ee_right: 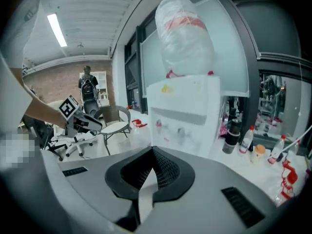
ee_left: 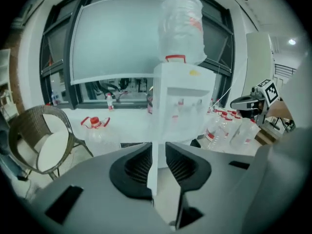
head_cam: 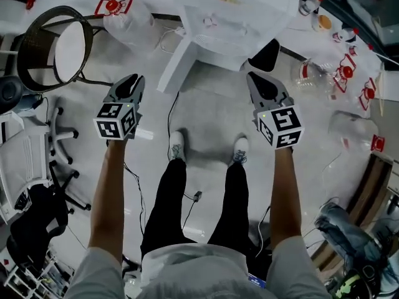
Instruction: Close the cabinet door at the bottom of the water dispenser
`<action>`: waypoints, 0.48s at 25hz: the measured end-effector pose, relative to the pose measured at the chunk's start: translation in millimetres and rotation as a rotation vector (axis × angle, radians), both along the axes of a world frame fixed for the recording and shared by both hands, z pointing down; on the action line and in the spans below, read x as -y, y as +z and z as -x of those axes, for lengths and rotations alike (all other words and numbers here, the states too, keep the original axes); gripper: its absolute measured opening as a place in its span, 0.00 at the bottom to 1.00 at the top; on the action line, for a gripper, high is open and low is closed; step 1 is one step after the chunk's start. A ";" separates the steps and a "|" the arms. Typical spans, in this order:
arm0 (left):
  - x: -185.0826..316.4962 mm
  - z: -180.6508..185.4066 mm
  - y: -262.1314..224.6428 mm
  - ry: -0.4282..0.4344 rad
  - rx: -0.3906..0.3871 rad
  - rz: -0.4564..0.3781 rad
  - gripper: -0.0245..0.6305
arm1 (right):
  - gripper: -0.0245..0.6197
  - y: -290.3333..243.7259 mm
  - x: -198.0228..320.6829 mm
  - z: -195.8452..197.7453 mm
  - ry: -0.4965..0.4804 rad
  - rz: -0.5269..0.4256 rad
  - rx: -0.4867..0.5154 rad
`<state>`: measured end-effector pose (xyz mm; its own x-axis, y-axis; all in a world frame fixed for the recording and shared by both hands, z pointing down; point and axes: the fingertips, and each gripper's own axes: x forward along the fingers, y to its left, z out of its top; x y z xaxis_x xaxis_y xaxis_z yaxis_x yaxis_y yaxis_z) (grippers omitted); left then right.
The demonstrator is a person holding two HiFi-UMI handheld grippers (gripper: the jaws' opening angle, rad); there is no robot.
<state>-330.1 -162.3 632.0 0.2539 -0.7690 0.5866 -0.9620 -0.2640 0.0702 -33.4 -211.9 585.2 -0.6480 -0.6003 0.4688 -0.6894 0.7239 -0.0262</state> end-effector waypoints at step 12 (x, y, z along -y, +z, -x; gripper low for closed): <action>-21.8 -2.5 221.6 0.067 -0.071 0.262 0.40 | 0.17 189.1 -8.8 22.2 0.067 0.156 -0.045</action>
